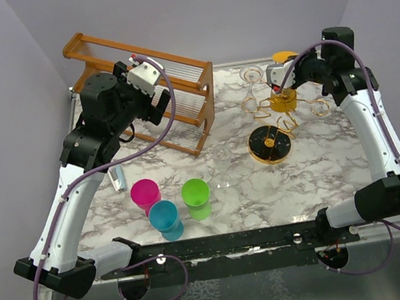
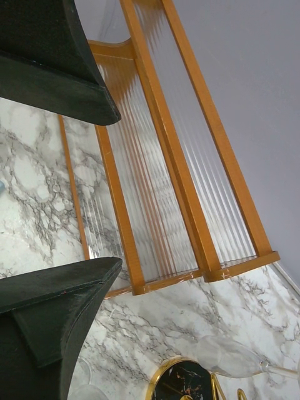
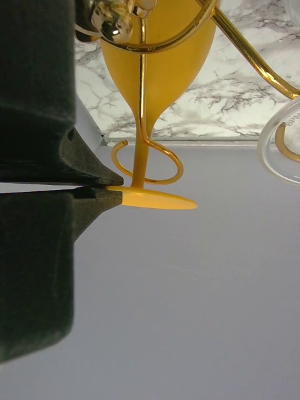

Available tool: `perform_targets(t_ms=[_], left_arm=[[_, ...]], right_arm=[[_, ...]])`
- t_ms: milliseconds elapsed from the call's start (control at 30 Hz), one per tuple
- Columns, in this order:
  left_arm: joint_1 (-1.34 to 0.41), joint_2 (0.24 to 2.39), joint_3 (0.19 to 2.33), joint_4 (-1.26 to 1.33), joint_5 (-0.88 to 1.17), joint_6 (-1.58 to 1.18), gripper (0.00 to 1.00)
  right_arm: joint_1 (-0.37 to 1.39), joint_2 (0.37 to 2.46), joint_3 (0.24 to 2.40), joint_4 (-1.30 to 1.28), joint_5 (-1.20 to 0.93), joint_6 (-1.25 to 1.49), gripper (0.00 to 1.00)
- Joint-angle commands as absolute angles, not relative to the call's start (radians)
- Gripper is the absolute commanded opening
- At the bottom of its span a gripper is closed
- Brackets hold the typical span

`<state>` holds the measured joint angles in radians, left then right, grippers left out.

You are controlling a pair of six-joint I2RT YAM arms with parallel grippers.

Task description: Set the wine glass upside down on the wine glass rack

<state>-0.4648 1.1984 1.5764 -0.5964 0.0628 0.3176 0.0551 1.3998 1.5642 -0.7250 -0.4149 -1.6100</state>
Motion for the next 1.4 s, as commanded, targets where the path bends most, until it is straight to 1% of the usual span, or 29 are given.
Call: perform_targets(t_ms=[0,400,800,1133,1367], left_arm=[[-0.462,1.188,1.601,-0.590,0.069,0.325,0.89],[-0.462,1.182,1.594,-0.590,0.072,0.325,0.89],[-0.462,1.178,1.589,-0.589,0.073,0.328,0.89],[-0.462,1.175,1.585,-0.586,0.073,0.330,0.89],[-0.462,1.172,1.577,-0.586,0.074,0.333,0.89]], right_arm=[[0.053,1.400,1.535,-0.630,-0.384,-1.581,0.01],[0.054,1.402,1.505,-0.561,-0.311,-1.580,0.02],[0.053,1.390,1.470,-0.557,-0.281,-1.585,0.07],[0.054,1.374,1.459,-0.569,-0.271,-1.576,0.14],[0.054,1.368,1.461,-0.578,-0.272,-1.558,0.18]])
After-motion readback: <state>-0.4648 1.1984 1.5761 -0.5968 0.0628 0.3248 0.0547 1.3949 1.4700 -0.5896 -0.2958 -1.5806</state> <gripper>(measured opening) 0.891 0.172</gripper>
